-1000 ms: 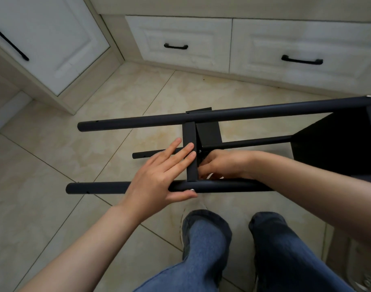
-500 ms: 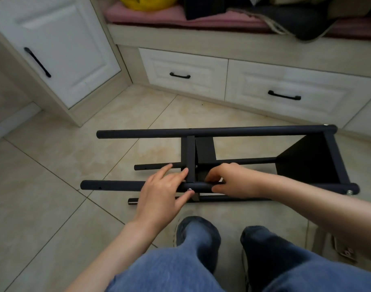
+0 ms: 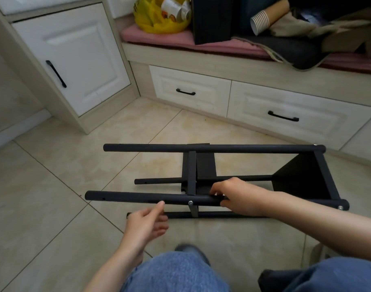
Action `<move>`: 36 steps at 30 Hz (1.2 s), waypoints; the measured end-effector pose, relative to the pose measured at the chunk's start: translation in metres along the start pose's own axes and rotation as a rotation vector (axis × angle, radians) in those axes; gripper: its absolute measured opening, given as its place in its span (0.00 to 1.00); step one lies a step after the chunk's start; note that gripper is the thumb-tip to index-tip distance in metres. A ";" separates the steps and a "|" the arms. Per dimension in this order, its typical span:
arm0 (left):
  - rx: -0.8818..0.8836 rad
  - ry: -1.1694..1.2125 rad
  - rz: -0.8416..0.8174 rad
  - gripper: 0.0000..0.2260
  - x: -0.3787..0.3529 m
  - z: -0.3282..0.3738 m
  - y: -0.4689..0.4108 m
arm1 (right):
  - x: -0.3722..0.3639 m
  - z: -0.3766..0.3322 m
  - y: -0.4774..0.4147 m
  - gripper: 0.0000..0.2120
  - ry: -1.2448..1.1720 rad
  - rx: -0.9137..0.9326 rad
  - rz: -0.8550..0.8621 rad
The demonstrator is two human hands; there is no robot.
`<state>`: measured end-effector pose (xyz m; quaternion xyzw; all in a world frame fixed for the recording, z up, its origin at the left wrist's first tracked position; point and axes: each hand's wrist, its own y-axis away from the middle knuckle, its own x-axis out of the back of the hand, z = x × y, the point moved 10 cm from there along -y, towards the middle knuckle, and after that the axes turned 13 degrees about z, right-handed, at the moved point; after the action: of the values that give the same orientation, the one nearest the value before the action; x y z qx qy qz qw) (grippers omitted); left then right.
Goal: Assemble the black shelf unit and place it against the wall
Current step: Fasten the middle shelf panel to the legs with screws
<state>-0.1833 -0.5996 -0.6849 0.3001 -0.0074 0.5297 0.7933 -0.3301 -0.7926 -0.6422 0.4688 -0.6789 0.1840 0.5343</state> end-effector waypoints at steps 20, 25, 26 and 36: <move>0.294 0.772 -0.124 0.04 -0.049 0.043 -0.037 | 0.025 0.023 -0.017 0.11 0.154 0.015 0.045; 0.194 0.738 -0.153 0.10 -0.059 0.085 -0.031 | 0.056 0.031 -0.015 0.11 0.167 -0.018 0.182; 0.164 0.727 -0.159 0.10 -0.060 0.095 -0.030 | 0.063 0.032 -0.013 0.12 0.151 -0.023 0.202; -0.125 0.609 -0.234 0.11 -0.063 0.208 0.001 | 0.119 0.029 0.008 0.11 -0.045 -0.075 0.368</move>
<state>-0.1485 -0.7532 -0.5342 0.0775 0.2322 0.4990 0.8313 -0.3519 -0.8632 -0.5435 0.3205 -0.7712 0.2427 0.4936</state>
